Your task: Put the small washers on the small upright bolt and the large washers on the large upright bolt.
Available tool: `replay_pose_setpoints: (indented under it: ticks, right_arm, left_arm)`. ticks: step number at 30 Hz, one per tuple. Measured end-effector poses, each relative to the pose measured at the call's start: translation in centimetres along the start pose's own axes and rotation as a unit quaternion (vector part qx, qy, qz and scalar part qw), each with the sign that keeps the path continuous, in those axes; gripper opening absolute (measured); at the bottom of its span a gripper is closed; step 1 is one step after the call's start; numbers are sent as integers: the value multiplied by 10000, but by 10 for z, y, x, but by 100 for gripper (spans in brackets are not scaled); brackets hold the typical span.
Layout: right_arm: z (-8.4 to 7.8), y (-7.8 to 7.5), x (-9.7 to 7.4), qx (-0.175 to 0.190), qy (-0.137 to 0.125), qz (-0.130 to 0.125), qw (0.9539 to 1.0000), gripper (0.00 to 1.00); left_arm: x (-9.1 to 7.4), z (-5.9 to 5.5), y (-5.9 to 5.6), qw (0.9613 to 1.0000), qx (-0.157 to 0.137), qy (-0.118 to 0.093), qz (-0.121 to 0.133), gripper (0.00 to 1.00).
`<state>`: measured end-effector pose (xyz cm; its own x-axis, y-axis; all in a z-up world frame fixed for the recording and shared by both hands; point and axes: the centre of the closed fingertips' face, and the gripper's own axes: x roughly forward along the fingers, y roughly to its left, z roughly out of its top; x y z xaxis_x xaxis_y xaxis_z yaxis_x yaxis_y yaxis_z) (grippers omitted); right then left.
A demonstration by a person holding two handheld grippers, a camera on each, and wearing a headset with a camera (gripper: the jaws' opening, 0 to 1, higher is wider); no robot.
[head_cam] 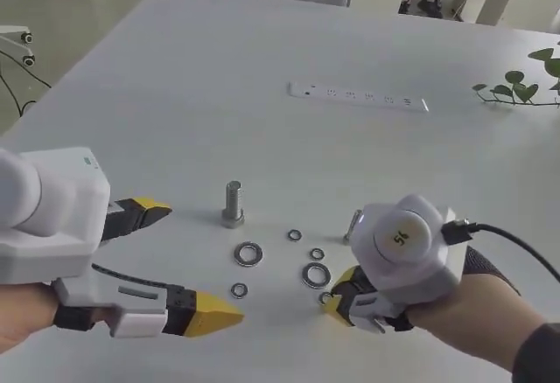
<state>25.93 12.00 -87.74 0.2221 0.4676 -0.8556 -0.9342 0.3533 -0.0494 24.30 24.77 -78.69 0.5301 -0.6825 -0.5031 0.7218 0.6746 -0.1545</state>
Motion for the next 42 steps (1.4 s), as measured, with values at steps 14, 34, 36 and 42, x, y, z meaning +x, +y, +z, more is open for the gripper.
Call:
replay_pose_setpoints:
  ticks: [14, 34, 36, 42]
  right_arm:
    - [1, 3, -3, -54, -50, -9, 10000, 10]
    - [12, -1, 6, -156, -92, 0, 9998, 16]
    - [13, -1, 7, -184, -87, 15, 9998, 16]
    - [17, 0, 10, -242, -97, 25, 9997, 16]
  left_arm:
    - [3, -1, 0, 10000, -2, 4, -25, 95]
    - [3, -2, -2, 10000, 10, 31, -75, 94]
    - [3, -2, -2, 10000, -2, 27, -75, 94]
    - [2, -4, -2, 10000, -8, 25, -69, 93]
